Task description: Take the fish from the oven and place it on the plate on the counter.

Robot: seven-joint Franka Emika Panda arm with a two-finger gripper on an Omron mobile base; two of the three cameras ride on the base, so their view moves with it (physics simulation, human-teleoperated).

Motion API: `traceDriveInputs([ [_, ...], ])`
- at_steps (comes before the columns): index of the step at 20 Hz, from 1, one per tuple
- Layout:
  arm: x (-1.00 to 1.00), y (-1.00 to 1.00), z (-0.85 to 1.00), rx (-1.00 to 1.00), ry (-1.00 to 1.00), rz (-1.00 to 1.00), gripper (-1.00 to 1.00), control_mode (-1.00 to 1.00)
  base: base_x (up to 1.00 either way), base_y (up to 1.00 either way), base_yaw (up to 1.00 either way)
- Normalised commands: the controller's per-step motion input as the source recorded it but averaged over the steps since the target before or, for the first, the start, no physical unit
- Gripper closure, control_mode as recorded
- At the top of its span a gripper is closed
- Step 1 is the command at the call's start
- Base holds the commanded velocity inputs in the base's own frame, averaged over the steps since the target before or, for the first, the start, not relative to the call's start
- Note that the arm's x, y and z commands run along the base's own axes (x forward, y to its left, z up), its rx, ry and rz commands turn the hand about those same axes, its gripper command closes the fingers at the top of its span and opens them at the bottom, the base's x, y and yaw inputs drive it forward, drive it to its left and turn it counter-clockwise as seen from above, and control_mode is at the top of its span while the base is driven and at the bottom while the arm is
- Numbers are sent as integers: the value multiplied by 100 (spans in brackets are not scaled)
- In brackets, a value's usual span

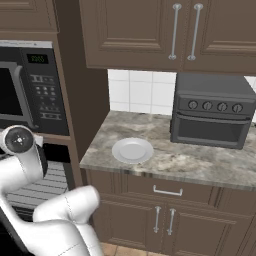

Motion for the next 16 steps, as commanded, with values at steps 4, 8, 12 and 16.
traceDriveInputs([
  [4, 0, -99, 45, 6, 0, -2, 100, -100, 0, 0, 0],
  [8, -4, -100, 8, 1, 0, -2, 100, -100, 0, 0, 0],
  [12, -31, -100, -19, 0, -8, -3, 100, -100, 0, 0, 0],
  [16, -6, -99, -35, 0, -1, -2, 100, -100, 0, 0, 0],
])
